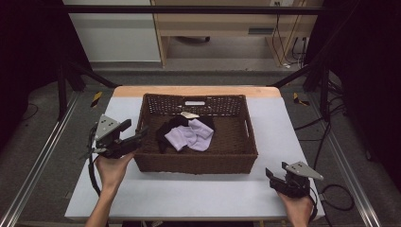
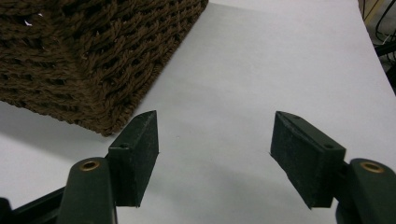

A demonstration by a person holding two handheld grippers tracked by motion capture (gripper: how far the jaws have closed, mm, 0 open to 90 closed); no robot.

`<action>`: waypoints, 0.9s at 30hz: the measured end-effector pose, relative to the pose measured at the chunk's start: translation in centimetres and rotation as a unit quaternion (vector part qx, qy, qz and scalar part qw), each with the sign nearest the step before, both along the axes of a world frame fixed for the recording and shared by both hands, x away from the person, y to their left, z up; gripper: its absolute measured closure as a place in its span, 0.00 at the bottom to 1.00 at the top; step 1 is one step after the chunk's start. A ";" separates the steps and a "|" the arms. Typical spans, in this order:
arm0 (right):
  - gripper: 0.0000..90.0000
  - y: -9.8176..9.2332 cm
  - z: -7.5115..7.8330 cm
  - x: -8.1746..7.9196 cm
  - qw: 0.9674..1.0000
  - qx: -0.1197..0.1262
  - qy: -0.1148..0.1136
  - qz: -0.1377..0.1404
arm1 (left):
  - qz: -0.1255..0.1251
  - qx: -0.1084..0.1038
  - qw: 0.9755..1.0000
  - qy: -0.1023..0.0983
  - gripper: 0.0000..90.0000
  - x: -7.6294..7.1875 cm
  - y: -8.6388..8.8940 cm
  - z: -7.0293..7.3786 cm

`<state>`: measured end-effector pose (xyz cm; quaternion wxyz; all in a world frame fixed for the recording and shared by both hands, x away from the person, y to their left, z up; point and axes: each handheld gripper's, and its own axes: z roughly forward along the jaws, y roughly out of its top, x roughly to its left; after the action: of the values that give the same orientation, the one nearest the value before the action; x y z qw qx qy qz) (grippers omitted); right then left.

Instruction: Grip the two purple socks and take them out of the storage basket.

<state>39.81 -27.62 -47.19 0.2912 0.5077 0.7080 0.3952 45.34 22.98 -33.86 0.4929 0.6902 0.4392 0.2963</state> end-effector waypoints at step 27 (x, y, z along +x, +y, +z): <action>0.36 0.1 -0.1 0.2 1.000 -0.001 0.004 0.001 | 0.013 0.045 0.998 0.044 0.35 9.3 -5.9 -0.5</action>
<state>39.98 -27.51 -47.26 0.2879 0.5082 0.7101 0.3931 54.64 17.07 -34.33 0.4373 0.7182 0.4557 0.2920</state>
